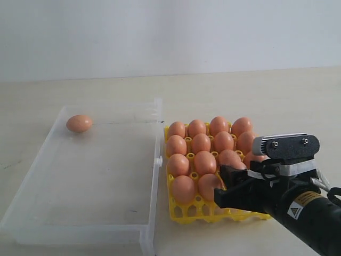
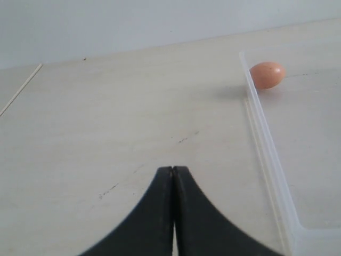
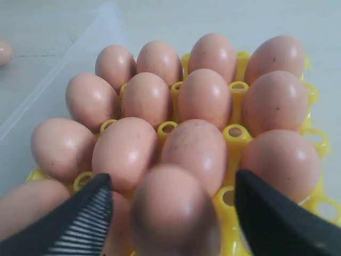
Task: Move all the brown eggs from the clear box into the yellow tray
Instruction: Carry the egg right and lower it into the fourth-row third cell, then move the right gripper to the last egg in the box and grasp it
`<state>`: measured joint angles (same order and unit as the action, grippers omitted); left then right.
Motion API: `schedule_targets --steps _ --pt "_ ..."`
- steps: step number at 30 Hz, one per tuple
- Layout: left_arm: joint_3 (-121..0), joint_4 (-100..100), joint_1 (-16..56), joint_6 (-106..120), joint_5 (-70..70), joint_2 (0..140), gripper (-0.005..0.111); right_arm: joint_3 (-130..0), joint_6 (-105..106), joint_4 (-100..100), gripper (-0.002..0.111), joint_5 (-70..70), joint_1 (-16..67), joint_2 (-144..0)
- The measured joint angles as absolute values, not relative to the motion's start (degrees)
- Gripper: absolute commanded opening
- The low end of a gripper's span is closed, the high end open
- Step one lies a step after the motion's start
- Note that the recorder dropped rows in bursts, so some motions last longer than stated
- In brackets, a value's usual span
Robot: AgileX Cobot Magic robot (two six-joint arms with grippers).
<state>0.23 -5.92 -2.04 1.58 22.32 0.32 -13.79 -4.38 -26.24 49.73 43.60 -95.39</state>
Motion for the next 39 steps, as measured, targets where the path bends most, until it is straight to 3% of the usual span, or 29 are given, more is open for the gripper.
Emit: schedule_targets --steps 3,6,8,9,11,15,19,22,26,28,33,39 --pt "0.2 -5.9 -2.0 1.6 22.3 0.3 0.0 -13.8 -3.4 -27.4 0.07 49.9 43.6 -95.4" --pt "0.2 -5.9 -2.0 1.6 22.3 0.3 0.0 -13.8 1.7 -27.8 0.04 49.4 43.6 -93.2" --pt "0.2 -5.9 -2.0 1.6 22.3 0.3 0.0 -14.7 6.8 -28.0 0.01 46.0 43.6 -89.4" --pt "0.2 -5.9 -2.0 1.6 22.3 0.3 0.0 -16.2 10.1 -28.1 0.001 42.5 43.6 -87.1" --pt "0.2 -5.9 -2.0 1.6 22.3 0.3 0.0 -21.4 17.0 -27.6 0.0 33.7 43.6 -83.6" --pt "0.2 -5.9 -2.0 1.6 22.3 0.3 0.0 -37.2 28.9 -25.0 0.0 15.3 43.6 -83.2" --pt "0.2 -5.9 -2.0 1.6 22.3 0.3 0.0 -58.1 31.3 -18.0 0.004 -3.0 43.6 -93.5" --pt "0.2 -5.9 -2.0 1.6 22.3 0.3 0.0 -76.1 27.5 -8.7 0.023 -17.6 43.6 -104.2" --pt "0.2 -5.9 -2.0 1.6 22.3 0.3 0.0 -98.8 20.4 -0.6 0.073 -36.0 44.6 -119.1" --pt "0.2 -5.9 -2.0 1.6 22.3 0.3 0.0 -109.0 19.0 0.0 0.086 -43.0 45.3 -125.6" --pt "0.2 -5.9 -2.0 1.6 22.3 0.3 0.0 -129.3 20.2 0.0 0.076 -49.4 46.5 -140.0" --pt "0.2 -5.9 -2.0 1.6 22.3 0.3 0.0 -137.2 25.2 -5.9 0.072 -46.1 46.6 -148.6"
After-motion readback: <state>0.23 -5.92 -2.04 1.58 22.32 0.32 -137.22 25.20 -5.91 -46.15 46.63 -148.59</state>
